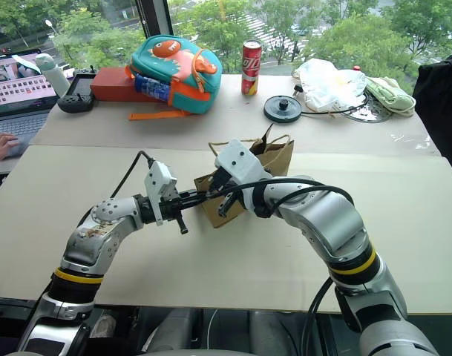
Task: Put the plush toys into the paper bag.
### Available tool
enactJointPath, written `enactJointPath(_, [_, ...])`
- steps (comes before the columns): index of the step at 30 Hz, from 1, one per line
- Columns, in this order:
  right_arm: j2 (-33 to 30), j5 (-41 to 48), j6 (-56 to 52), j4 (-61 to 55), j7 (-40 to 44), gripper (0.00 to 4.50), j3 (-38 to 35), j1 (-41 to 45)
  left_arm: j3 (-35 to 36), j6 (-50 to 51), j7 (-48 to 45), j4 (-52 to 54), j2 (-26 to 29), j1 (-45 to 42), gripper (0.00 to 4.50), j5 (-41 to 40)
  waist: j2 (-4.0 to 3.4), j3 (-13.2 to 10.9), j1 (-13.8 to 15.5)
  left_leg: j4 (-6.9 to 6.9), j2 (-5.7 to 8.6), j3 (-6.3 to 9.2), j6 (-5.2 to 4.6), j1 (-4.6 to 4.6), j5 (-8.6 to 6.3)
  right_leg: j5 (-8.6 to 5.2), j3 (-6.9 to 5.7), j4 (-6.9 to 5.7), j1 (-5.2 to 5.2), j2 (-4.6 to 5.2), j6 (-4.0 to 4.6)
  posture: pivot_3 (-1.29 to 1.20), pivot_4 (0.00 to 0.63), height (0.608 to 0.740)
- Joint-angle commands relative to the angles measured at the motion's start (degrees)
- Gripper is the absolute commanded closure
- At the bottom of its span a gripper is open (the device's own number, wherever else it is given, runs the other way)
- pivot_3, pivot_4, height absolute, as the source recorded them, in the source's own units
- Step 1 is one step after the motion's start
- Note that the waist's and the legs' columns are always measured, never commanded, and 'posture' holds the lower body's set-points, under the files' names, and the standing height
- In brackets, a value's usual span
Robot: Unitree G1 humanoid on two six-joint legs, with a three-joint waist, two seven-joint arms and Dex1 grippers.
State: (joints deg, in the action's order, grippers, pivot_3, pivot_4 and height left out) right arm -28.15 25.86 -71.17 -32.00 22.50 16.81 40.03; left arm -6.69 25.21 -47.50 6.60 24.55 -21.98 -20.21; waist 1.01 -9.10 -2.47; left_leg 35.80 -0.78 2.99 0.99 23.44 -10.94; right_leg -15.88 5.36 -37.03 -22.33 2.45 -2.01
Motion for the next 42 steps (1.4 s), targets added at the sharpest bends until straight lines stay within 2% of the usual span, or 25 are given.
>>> enactJointPath(1, [-1.73,3.02,-1.85,-6.86,2.01,4.5,-4.98,-0.85,0.97,-1.83,1.43,-0.74,-0.74,-1.67,4.45,0.77,0.0,0.0,0.01,0.0,0.0,0.0,0.0,0.0,0.0,0.0,0.0,0.0,0.0,0.0,0.0,0.0,0.15,0.739])
enactJointPath(4, [-4.3,6.52,-2.47,-12.19,4.98,4.5,-9.54,-3.2,1.21,-2.11,1.46,-1.34,-1.22,-2.22,4.45,0.46,0.0,0.0,0.28,0.0,0.01,0.02,0.0,0.03,0.0,0.0,-0.01,0.02,0.01,0.01,0.0,0.0,0.15,0.739])
enactJointPath(8, [-8.84,13.95,-0.52,-17.71,11.36,4.5,-20.88,-9.17,2.08,-1.36,0.92,-1.51,-1.7,-2.53,4.45,-1.21,0.01,0.0,0.36,0.01,0.03,0.07,0.0,0.07,0.0,0.0,-0.05,0.06,0.04,0.02,0.0,0.0,0.15,0.739])
enactJointPath(11, [-12.11,16.96,1.9,-17.01,15.03,4.5,-29.62,-14.91,2.65,-1.74,0.12,-2.18,-1.47,-2.94,4.45,-1.69,0.01,0.0,0.35,0.02,0.03,0.06,-0.01,0.05,0.0,0.0,-0.05,0.08,0.07,0.02,-0.01,0.0,0.15,0.739])
enactJointPath(15, [-15.43,13.31,5.22,-14.0,13.23,4.5,-30.37,-18.36,3.05,-2.13,-0.67,-3.1,-1.35,-3.5,4.45,-1.66,0.02,-0.01,0.04,0.04,0.02,-0.03,0.0,-0.06,0.0,-0.01,0.0,0.04,0.11,0.0,-0.02,0.0,0.15,0.739])
enactJointPath(24, [-15.34,8.49,10.32,-7.68,8.62,4.5,-28.53,-18.96,4.59,-2.52,-3.59,-1.96,-0.16,-5.01,4.45,-2.92,0.02,-0.01,0.12,0.04,0.04,-0.05,0.0,-0.04,0.0,-0.02,0.05,0.04,0.11,0.0,-0.03,0.0,0.15,0.739])
enactJointPath(31, [-18.15,8.95,12.58,-5.72,11.13,4.5,-31.12,-20.07,8.85,-0.44,-13.29,1.15,8.53,-5.72,4.45,-9.03,0.01,-0.01,-0.01,0.0,0.01,-0.04,0.0,-0.02,0.0,-0.02,0.04,0.07,0.08,-0.02,-0.03,0.0,0.15,0.739])
enactJointPath(36, [-21.89,12.5,16.68,-5.46,19.53,4.5,-36.29,-23.98,10.89,1.59,-26.95,2.09,19.15,-4.42,4.45,-14.46,0.01,-0.01,0.01,-0.01,0.0,-0.05,0.0,-0.05,0.0,-0.05,0.02,0.07,0.09,-0.02,-0.07,0.0,0.15,0.739])
enactJointPath(42, [-22.91,19.44,18.67,-4.46,25.77,4.5,-43.42,-26.38,10.5,4.08,-35.09,3.66,24.13,-1.63,4.45,-18.07,0.02,-0.03,0.03,-0.01,-0.02,-0.1,-0.01,-0.02,-0.01,-0.13,0.04,0.16,0.11,0.0,-0.21,0.0,0.15,0.739])
